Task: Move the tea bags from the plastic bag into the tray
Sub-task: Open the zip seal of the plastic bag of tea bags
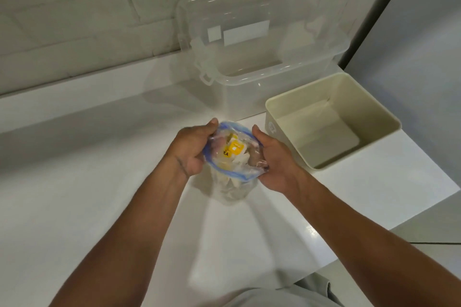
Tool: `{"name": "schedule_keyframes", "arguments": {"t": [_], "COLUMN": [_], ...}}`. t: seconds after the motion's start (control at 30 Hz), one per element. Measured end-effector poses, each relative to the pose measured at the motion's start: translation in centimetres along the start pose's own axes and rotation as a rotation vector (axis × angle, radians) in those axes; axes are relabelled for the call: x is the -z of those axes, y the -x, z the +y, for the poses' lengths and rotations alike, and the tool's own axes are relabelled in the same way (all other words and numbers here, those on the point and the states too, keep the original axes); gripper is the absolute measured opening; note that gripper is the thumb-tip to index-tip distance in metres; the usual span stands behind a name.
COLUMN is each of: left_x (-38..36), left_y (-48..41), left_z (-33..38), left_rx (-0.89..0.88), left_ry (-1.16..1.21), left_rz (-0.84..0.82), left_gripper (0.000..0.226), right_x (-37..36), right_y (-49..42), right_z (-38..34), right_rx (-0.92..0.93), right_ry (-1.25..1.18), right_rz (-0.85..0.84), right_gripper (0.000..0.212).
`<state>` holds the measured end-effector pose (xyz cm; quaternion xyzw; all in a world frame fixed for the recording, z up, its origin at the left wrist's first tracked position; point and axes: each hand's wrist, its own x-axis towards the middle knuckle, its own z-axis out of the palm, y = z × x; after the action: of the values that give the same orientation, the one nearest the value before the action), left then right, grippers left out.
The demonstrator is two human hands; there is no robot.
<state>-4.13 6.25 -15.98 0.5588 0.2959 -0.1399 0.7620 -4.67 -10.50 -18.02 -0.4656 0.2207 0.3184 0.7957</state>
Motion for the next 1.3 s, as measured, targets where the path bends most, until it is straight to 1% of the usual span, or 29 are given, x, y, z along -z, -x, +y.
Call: {"name": "schedule_keyframes", "arguments": {"t": [0.03,0.07,0.1,0.13,0.2,0.23,0.27,0.33,0.37,0.43,0.47,0.53,0.6,0.63,0.7,0.73,0.8,0.87,0.93,1.0,1.03,1.07,1.1,1.13,1.17,1.2,1.23,1.3], "left_x": [-0.1,-0.1,0.1,0.2,0.3,0.3,0.3,0.6,0.8,1.3,1.5,1.8,2.1,2.4,3.0,3.3,4.1,4.5,4.6,4.1,3.8,3.5,3.2,2.8,2.4,2.1,1.8,1.7], "left_y": [0.2,0.6,0.9,1.2,1.4,1.6,1.7,1.4,1.2,0.7,0.7,0.7,0.8,0.8,0.8,0.8,0.7,0.8,1.1,1.4,1.5,1.5,1.6,1.6,1.5,1.5,1.4,1.1], "left_z": [0.0,0.1,0.2,0.2,0.2,0.2,0.4,0.6,0.7,0.5,0.4,0.2,0.2,0.2,0.4,0.6,1.0,0.8,0.4,0.4,0.5,0.7,1.0,1.2,1.4,1.5,1.7,2.2], "left_rx": [0.136,0.224,0.273,0.288,0.267,0.241,0.210,0.122,0.083,-0.010,-0.088,-0.305,-0.470,-0.529,-0.671,-0.730,-0.760,-0.790,-0.878,-0.944,-0.959,-0.950,-0.919,-0.878,-0.832,-0.785,-0.734,-0.627], "left_ry": [0.159,0.241,0.265,0.265,0.233,0.226,0.207,0.042,-0.096,-0.405,-0.531,-0.772,-1.023,-1.121,-1.252,-1.277,-1.282,-1.364,-1.448,-1.477,-1.518,-1.576,-1.635,-1.691,-1.740,-1.784,-1.828,-1.899], "left_rz": [-0.078,-0.141,-0.204,-0.249,-0.280,-0.279,-0.244,-0.146,-0.127,-0.078,-0.024,0.071,0.114,0.119,0.124,0.139,0.158,0.086,-0.002,-0.002,0.021,0.044,0.058,0.057,0.046,0.035,0.030,0.045], "left_gripper": [0.025,0.031,0.036,0.038,0.043,0.049,0.050,0.043,0.044,0.050,0.054,0.068,0.072,0.068,0.052,0.045,0.037,0.031,0.031,0.034,0.033,0.031,0.029,0.030,0.034,0.040,0.049,0.067], "right_x": [-0.1,-0.1,-0.1,0.0,0.3,0.4,0.5,0.5,0.4,0.3,0.4,0.5,0.4,0.2,0.2,0.1,0.3,0.3,0.1,0.0,0.0,-0.2,-0.4,-0.4,-0.4,-0.3,-0.3,-0.3], "right_y": [0.0,-0.4,-0.5,-0.7,-1.4,-1.5,-1.5,-1.1,-0.8,-0.6,-0.6,-0.8,-1.1,-1.1,-1.4,-1.4,-1.3,-1.1,-0.4,0.2,0.5,0.8,0.9,0.8,0.5,-0.1,-0.5,-1.0], "right_z": [0.3,0.4,0.3,0.3,0.2,0.1,0.3,0.6,0.7,0.7,0.8,0.9,0.9,0.9,0.8,0.7,0.5,0.6,0.7,0.5,0.4,0.1,-0.2,-0.4,-0.8,-1.1,-1.5,-2.4], "right_rx": [-0.025,-0.040,-0.054,-0.067,-0.072,-0.062,-0.065,-0.055,-0.021,0.061,0.101,0.151,0.190,0.193,0.162,0.140,0.117,0.184,0.348,0.639,0.806,0.957,1.080,1.163,1.193,1.172,1.094,0.857], "right_ry": [-0.035,-0.071,-0.123,-0.158,-0.244,-0.268,-0.270,-0.192,-0.104,0.114,0.221,0.314,0.392,0.433,0.434,0.424,0.474,0.589,0.753,1.090,1.256,1.395,1.513,1.612,1.698,1.777,1.844,1.913], "right_rz": [-0.006,0.008,0.032,0.058,0.111,0.122,0.108,0.007,-0.045,-0.094,-0.080,0.020,0.126,0.172,0.258,0.290,0.296,0.276,0.336,0.398,0.405,0.398,0.375,0.337,0.305,0.293,0.285,0.277], "right_gripper": [0.053,0.055,0.056,0.054,0.043,0.044,0.047,0.064,0.064,0.034,0.027,0.030,0.033,0.032,0.028,0.028,0.038,0.045,0.044,0.063,0.064,0.056,0.043,0.036,0.038,0.041,0.043,0.045]}}
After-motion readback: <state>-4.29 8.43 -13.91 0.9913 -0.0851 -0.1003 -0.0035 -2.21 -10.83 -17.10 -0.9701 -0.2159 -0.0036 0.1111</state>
